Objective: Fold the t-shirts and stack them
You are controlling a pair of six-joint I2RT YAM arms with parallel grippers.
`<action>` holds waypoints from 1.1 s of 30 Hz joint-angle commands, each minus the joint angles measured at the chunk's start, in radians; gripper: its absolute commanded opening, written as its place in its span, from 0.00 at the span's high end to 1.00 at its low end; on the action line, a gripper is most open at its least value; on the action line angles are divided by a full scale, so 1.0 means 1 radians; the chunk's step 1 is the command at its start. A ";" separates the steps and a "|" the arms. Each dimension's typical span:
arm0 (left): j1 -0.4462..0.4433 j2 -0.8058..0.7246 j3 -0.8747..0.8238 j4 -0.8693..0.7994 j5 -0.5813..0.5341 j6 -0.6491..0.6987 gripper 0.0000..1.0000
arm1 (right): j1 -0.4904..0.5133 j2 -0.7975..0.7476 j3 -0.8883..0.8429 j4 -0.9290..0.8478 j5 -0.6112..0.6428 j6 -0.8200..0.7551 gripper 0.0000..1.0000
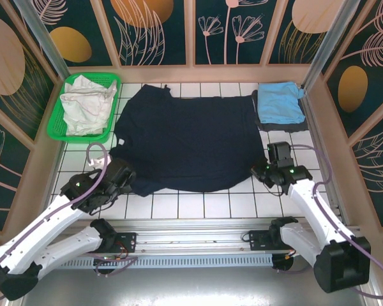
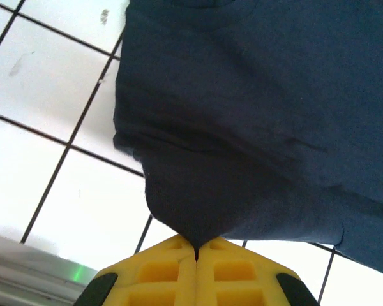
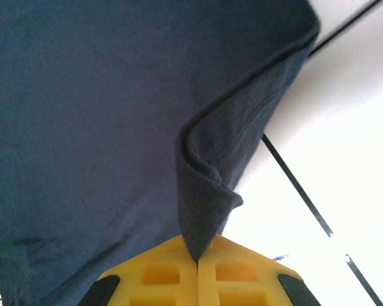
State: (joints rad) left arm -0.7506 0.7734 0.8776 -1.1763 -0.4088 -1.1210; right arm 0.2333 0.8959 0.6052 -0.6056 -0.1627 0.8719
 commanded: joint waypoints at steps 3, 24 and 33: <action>0.007 -0.047 0.005 -0.097 -0.005 -0.026 1.00 | 0.022 -0.093 -0.017 -0.131 0.026 0.066 1.00; 0.341 0.634 0.275 0.479 -0.059 0.495 1.00 | -0.094 0.515 0.294 0.219 -0.025 -0.149 1.00; 0.427 0.869 0.401 0.524 0.021 0.586 1.00 | -0.141 0.710 0.392 0.247 -0.067 -0.192 1.00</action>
State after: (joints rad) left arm -0.3462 1.6070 1.2343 -0.6731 -0.4141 -0.5957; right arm 0.1036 1.5715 0.9615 -0.3771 -0.2104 0.7181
